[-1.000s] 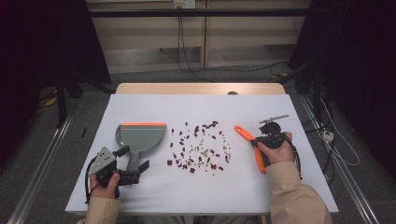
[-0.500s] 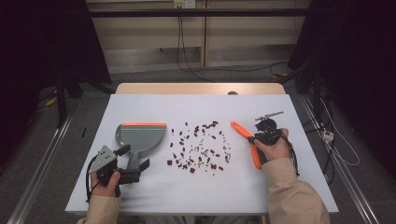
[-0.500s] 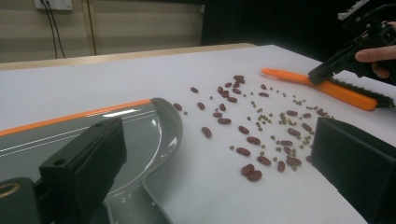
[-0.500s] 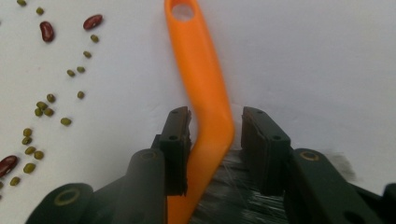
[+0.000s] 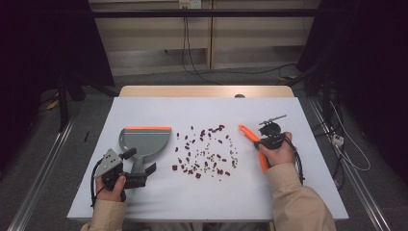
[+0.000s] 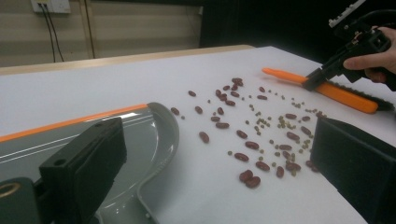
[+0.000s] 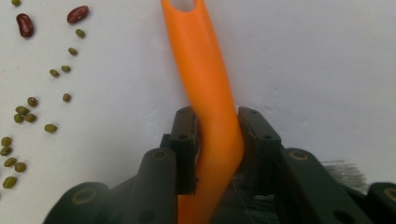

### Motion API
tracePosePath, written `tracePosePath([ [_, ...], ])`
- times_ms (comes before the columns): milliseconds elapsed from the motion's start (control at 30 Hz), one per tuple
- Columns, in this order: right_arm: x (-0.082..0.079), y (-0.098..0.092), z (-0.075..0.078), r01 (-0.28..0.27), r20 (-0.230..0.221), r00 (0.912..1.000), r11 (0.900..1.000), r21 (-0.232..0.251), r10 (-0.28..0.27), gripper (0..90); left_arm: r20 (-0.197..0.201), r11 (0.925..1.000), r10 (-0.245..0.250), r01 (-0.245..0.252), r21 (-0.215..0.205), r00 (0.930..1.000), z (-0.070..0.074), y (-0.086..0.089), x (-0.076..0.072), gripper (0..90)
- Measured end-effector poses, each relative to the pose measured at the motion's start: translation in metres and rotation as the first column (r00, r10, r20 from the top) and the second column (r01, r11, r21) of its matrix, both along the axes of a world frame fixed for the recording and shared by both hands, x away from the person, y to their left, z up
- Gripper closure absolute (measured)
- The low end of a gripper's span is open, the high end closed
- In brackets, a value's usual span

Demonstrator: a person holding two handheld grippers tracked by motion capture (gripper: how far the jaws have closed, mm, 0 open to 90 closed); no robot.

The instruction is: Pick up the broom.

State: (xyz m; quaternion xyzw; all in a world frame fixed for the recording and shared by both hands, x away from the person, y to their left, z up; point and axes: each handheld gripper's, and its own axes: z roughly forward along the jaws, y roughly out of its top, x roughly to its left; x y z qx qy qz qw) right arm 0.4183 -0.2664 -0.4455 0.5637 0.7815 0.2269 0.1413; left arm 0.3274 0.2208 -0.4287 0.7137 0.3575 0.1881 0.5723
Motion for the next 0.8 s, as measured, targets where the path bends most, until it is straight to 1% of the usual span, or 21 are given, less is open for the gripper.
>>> tracePosePath([
  [33, -0.001, 0.000, 0.000, -0.001, 0.010, 0.9999, 1.000, 0.003, 0.001, 69.2, 0.001, 1.0000, 0.000, 0.000, -0.003, 1.0000, 0.000, -0.001, 0.000, 3.4],
  [67, -0.002, 0.000, 0.000, -0.003, 0.016, 0.9999, 1.000, -0.001, 0.003, 69.2, 0.003, 1.0000, -0.007, 0.007, 0.003, 1.0000, 0.000, -0.001, 0.000, 3.4],
  [100, -0.002, 0.001, 0.000, -0.002, 0.020, 0.9998, 1.000, -0.009, 0.002, 69.3, 0.002, 0.9999, -0.009, 0.009, 0.005, 1.0000, 0.000, -0.002, 0.001, 3.4],
  [133, -0.002, 0.002, 0.000, -0.014, 0.031, 0.9994, 1.000, -0.021, 0.014, 69.3, 0.003, 0.9999, -0.012, 0.012, 0.007, 0.9999, 0.000, -0.002, 0.001, 3.4],
  [167, -0.002, 0.002, 0.001, -0.015, 0.031, 0.9994, 1.000, -0.022, 0.015, 69.3, 0.002, 0.9999, -0.015, 0.015, 0.008, 0.9999, 0.000, -0.002, 0.001, 3.4],
  [200, -0.004, 0.000, 0.001, -0.012, 0.044, 0.9990, 1.000, -0.005, 0.012, 69.3, 0.001, 0.9999, -0.014, 0.014, 0.007, 0.9999, 0.000, -0.002, 0.000, 3.3],
  [267, -0.006, -0.001, 0.002, -0.013, 0.052, 0.9986, 1.000, 0.003, 0.012, 69.4, 0.001, 0.9999, -0.012, 0.012, 0.001, 0.9999, 0.001, -0.002, 0.000, 3.4],
  [333, -0.010, -0.004, 0.005, -0.009, 0.077, 0.9970, 1.000, 0.027, 0.006, 69.5, 0.008, 0.9999, -0.011, 0.011, -0.004, 0.9999, 0.002, -0.001, -0.001, 3.4],
  [367, -0.012, -0.007, 0.007, -0.003, 0.091, 0.9959, 0.999, 0.050, -0.002, 69.6, 0.011, 0.9999, -0.012, 0.012, -0.008, 0.9999, 0.003, -0.001, -0.001, 3.3],
  [400, -0.015, -0.011, 0.010, -0.002, 0.116, 0.9932, 0.997, 0.073, -0.006, 69.7, 0.008, 0.9998, -0.012, 0.012, -0.017, 0.9999, 0.003, -0.002, -0.001, 3.3],
  [433, -0.018, -0.015, 0.013, 0.001, 0.128, 0.9917, 0.995, 0.104, -0.015, 69.7, 0.010, 0.9997, -0.013, 0.013, -0.019, 0.9999, 0.004, -0.002, 0.000, 3.3],
  [500, -0.025, -0.023, 0.019, 0.004, 0.179, 0.9832, 0.986, 0.166, -0.034, 69.8, 0.011, 0.9996, -0.020, 0.021, -0.019, 0.9997, 0.005, -0.005, 0.000, 3.3],
  [533, -0.029, -0.027, 0.022, 0.003, 0.199, 0.9790, 0.980, 0.198, -0.043, 69.9, 0.013, 0.9994, -0.026, 0.026, -0.021, 0.9996, 0.006, -0.007, 0.000, 3.3],
  [567, -0.038, -0.035, 0.028, -0.006, 0.245, 0.9675, 0.964, 0.266, -0.061, 70.1, 0.016, 0.9993, -0.031, 0.032, -0.021, 0.9994, 0.008, -0.009, -0.001, 3.3],
  [600, -0.038, -0.035, 0.028, -0.006, 0.245, 0.9675, 0.964, 0.266, -0.061, 70.1, 0.020, 0.9991, -0.038, 0.039, -0.018, 0.9991, 0.009, -0.012, -0.001, 3.3],
  [633, -0.047, -0.041, 0.033, -0.039, 0.297, 0.9527, 0.944, 0.326, -0.063, 70.3, 0.023, 0.9988, -0.042, 0.043, -0.023, 0.9988, 0.011, -0.015, -0.001, 3.4],
  [667, -0.047, -0.041, 0.033, -0.039, 0.297, 0.9527, 0.944, 0.326, -0.063, 70.3, 0.020, 0.9985, -0.048, 0.048, -0.027, 0.9987, 0.012, -0.018, -0.001, 3.4],
  [700, -0.050, -0.043, 0.036, -0.041, 0.314, 0.9465, 0.938, 0.345, -0.074, 70.4, 0.014, 0.9978, -0.058, 0.058, -0.033, 0.9982, 0.014, -0.020, -0.001, 3.4],
  [733, -0.054, -0.046, 0.039, -0.053, 0.334, 0.9395, 0.929, 0.367, -0.078, 70.5, 0.011, 0.9970, -0.064, 0.065, -0.043, 0.9979, 0.015, -0.023, -0.001, 3.3],
  [767, -0.057, -0.048, 0.041, -0.070, 0.355, 0.9315, 0.917, 0.392, -0.080, 70.6, 0.010, 0.9966, -0.072, 0.073, -0.039, 0.9973, 0.017, -0.026, 0.000, 3.3],
  [800, -0.059, -0.050, 0.044, -0.074, 0.369, 0.9245, 0.907, 0.415, -0.094, 70.8, 0.006, 0.9964, -0.076, 0.077, -0.038, 0.9971, 0.019, -0.030, 0.000, 3.3],
])
